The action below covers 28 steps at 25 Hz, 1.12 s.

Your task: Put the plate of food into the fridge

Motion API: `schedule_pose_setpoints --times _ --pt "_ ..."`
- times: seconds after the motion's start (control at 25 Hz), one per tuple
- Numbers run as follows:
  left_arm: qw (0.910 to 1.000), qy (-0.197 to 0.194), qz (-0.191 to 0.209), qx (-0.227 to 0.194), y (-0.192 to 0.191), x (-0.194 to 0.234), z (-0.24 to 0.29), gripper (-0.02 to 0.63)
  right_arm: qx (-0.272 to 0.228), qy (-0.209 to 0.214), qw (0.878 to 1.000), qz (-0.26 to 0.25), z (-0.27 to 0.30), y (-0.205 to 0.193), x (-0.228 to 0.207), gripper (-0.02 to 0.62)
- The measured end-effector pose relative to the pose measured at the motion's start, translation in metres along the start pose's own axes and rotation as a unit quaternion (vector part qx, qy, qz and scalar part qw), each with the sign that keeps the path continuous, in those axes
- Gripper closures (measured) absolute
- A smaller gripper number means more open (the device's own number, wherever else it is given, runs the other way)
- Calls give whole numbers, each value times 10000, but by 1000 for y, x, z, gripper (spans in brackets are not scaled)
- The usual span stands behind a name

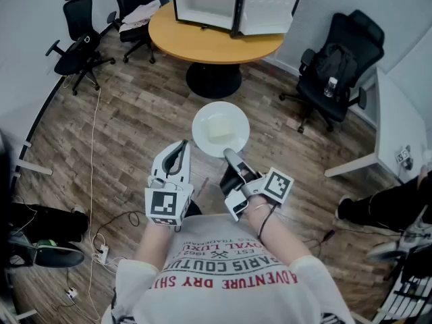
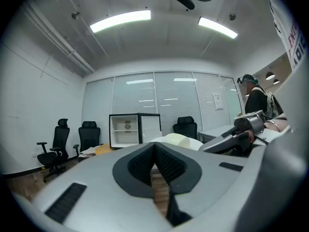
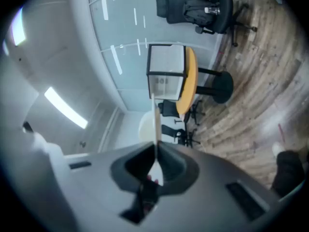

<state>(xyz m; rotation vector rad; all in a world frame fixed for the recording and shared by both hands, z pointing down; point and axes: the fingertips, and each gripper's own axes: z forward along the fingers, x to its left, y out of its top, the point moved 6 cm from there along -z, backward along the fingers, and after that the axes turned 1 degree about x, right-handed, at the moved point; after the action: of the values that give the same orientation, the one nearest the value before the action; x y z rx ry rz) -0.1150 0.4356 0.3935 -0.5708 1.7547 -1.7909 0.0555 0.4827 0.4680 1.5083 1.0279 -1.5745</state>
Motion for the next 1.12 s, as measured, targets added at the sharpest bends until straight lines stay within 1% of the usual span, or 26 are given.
schedule_pose_setpoints --times 0.28,0.52,0.68,0.8,0.92,0.96,1.12 --pt "10000 -39 6 -27 3 -1 7 572 3 -6 10000 -58 2 6 3 557" --pt "9999 -68 -67 -78 4 0 11 572 42 -140 9997 -181 4 7 2 558" --pt "9995 -172 -208 -182 2 6 15 572 -4 -186 9997 -126 14 6 -3 558" --pt "9992 -238 -175 -269 -1 21 21 572 -4 -216 9997 -109 29 2 -5 557" --pt "9987 -279 -355 -245 -2 39 30 572 10 -251 9996 -127 49 1 -5 558" --pt "9986 -291 -359 -249 -2 47 33 572 3 -270 9995 -143 57 1 -6 558" --pt "9988 -336 -131 -332 -1 88 50 572 -117 -300 9994 -105 96 -2 -5 558"
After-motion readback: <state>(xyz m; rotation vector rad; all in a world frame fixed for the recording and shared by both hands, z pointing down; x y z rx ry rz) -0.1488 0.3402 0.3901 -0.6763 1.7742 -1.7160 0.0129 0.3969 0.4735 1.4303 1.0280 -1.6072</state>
